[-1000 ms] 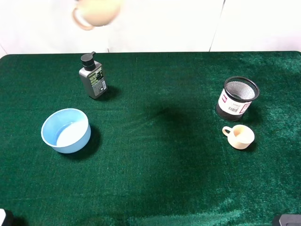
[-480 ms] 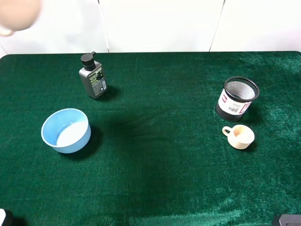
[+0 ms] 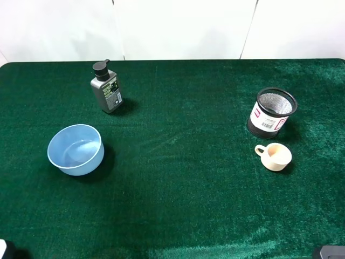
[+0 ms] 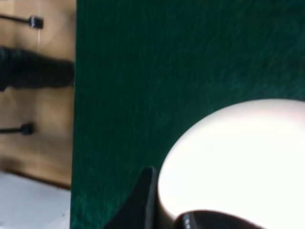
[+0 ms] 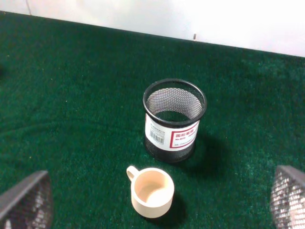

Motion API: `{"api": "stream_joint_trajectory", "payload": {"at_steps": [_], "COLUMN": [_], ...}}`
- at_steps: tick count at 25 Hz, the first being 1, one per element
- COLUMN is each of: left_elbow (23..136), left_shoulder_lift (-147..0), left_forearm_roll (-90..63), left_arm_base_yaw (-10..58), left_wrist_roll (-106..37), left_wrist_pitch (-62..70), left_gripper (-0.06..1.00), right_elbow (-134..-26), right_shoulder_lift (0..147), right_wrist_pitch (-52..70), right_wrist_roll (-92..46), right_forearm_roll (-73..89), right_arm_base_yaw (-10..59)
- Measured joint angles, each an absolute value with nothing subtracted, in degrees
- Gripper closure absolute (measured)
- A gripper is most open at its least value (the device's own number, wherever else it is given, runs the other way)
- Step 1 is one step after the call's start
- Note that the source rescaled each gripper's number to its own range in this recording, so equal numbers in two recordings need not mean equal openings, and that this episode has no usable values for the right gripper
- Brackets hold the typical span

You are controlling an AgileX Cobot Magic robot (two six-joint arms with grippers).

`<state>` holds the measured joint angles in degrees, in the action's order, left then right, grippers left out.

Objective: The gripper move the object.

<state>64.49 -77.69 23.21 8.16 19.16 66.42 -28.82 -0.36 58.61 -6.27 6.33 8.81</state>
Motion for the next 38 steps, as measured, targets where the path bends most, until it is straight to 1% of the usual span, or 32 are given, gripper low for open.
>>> {"api": "stream_joint_trajectory", "payload": {"at_steps": [8, 14, 19, 24, 38], "left_elbow": [56.09, 50.58, 46.81, 45.8, 45.56], "left_shoulder_lift": [-77.63, -77.63, -77.6, -80.34, -96.37], "left_forearm_roll": [23.4, 23.67, 23.75, 23.57, 22.07], "left_arm_base_yaw": [7.53, 2.08, -1.61, -3.13, -3.17], "left_wrist_roll": [22.84, 23.76, 23.81, 23.81, 24.79], "left_wrist_pitch": [62.81, 58.6, 51.08, 43.85, 24.29], "left_gripper": [0.94, 0.94, 0.94, 0.94, 0.94], "right_elbow": [-28.82, -28.82, -28.82, -28.82, -28.82], "right_shoulder_lift": [-0.36, -0.36, -0.36, -0.36, -0.36], "right_wrist_pitch": [58.61, 58.61, 58.61, 58.61, 58.61], "right_wrist_roll": [-6.27, -6.27, -6.27, -6.27, -6.27], "right_forearm_roll": [6.33, 6.33, 6.33, 6.33, 6.33], "right_arm_base_yaw": [8.81, 8.81, 8.81, 8.81, 8.81]}}
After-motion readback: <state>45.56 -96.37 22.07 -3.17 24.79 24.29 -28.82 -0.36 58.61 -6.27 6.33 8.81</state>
